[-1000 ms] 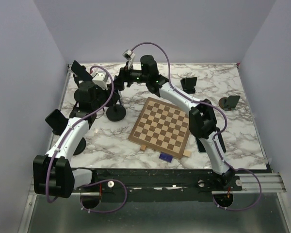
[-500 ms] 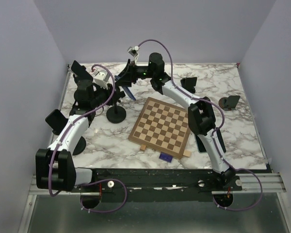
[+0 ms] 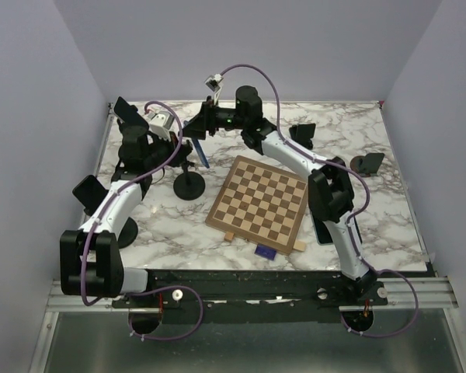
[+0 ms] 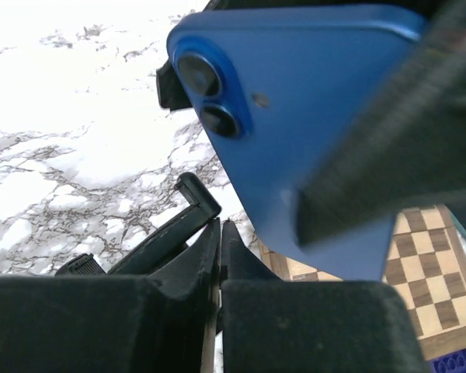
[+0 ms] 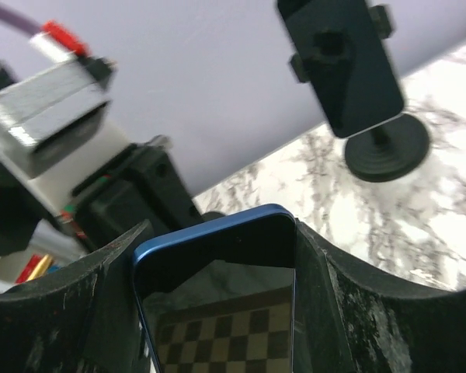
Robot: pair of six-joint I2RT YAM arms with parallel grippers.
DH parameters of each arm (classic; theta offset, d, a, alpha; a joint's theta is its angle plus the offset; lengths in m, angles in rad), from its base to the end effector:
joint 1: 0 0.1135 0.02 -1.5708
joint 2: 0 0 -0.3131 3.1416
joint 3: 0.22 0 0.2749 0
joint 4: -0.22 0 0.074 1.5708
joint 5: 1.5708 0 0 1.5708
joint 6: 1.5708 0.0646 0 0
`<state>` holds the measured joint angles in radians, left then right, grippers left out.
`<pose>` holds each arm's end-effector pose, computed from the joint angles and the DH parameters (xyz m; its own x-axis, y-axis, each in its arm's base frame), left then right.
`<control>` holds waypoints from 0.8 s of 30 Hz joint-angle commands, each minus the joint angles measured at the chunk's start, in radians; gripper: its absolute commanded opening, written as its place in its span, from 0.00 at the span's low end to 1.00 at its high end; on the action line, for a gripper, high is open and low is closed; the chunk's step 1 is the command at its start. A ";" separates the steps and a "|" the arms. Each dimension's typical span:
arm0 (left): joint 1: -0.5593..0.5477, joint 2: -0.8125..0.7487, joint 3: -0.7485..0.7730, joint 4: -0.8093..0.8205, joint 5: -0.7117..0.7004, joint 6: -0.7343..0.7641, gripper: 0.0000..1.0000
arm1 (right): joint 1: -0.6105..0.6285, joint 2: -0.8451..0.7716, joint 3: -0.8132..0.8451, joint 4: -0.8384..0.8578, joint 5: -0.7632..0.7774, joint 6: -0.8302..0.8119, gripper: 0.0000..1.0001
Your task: Remove the phone from the phone stand
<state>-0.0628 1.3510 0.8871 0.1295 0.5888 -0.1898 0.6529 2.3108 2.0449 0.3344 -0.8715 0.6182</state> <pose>0.3362 -0.0571 0.3108 -0.4303 -0.1301 -0.8933 0.5036 0.7866 -0.3572 0.4633 0.4165 0.3400 -0.5338 0.0614 -0.8434 -0.8444 0.0146 0.5355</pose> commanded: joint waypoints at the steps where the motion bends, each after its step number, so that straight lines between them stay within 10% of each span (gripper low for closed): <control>1: -0.005 -0.112 0.000 -0.002 -0.070 -0.005 0.16 | -0.001 -0.113 -0.033 -0.114 0.201 -0.089 0.01; 12: -0.020 -0.301 0.005 -0.128 -0.329 -0.042 0.36 | -0.003 -0.259 -0.113 -0.332 0.469 -0.237 0.01; 24: -0.104 -0.358 0.061 -0.206 -0.250 -0.096 0.46 | -0.044 -0.615 -0.505 -0.590 0.859 -0.446 0.01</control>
<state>-0.1333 1.0378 0.9024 -0.0418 0.3119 -0.2710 0.6361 1.8393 1.6722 -0.1726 -0.1951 0.2474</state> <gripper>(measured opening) 0.440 0.747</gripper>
